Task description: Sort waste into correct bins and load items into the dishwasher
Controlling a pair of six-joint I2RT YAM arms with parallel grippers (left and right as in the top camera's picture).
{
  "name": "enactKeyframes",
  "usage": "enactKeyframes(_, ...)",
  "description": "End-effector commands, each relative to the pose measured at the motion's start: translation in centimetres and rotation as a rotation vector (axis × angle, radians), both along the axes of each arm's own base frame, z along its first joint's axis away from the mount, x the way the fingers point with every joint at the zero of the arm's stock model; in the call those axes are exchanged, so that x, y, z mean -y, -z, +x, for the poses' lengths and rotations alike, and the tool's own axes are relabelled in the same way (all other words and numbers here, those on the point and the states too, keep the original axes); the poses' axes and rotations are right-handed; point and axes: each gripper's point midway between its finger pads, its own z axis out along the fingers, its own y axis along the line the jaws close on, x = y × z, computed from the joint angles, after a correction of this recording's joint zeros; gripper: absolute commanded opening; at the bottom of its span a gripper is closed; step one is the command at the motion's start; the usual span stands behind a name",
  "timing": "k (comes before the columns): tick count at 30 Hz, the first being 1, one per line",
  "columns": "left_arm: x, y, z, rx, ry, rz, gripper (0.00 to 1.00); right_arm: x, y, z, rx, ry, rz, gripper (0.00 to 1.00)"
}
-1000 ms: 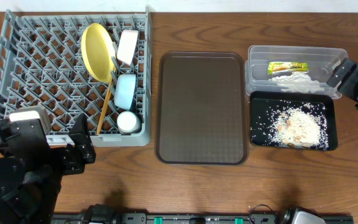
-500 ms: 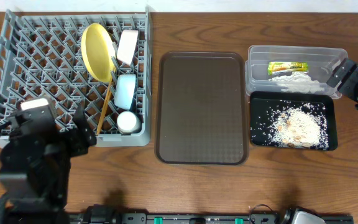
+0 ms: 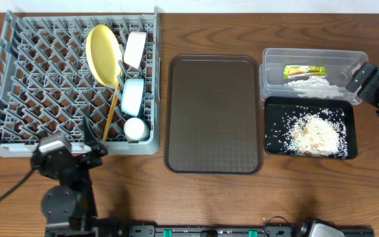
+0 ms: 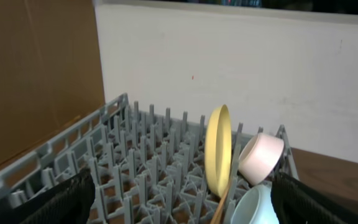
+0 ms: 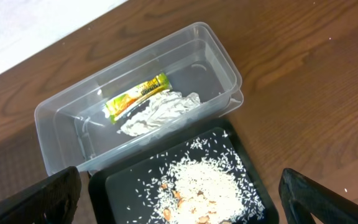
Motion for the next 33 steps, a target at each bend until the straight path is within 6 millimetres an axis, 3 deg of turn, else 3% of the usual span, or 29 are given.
enactKeyframes(1, -0.1, 2.4, 0.1, 0.031, -0.002, 0.031, 0.91, 0.1, -0.6, -0.1, 0.015, 0.012, -0.001, 0.99)
enactKeyframes(7, -0.3, 5.4, 0.2, 0.093, -0.01, 0.037, 0.91, 0.1, -0.6, -0.1, 0.015, 0.012, -0.001, 0.99)
enactKeyframes(14, -0.2, 8.7, 1.0, 0.026, 0.004, 0.031, 0.91, 0.1, -0.6, -0.1, 0.015, 0.012, -0.001, 0.99)
enactKeyframes(18, -0.1, 13.4, 1.0, -0.125, 0.009, 0.014, 0.91, 0.2, -0.6, -0.1, 0.016, 0.012, -0.001, 0.99)
enactKeyframes(33, 0.0, 13.7, 1.0, -0.138, 0.017, 0.013, 0.91, 0.1, -0.6, -0.1, 0.015, 0.012, -0.001, 0.99)
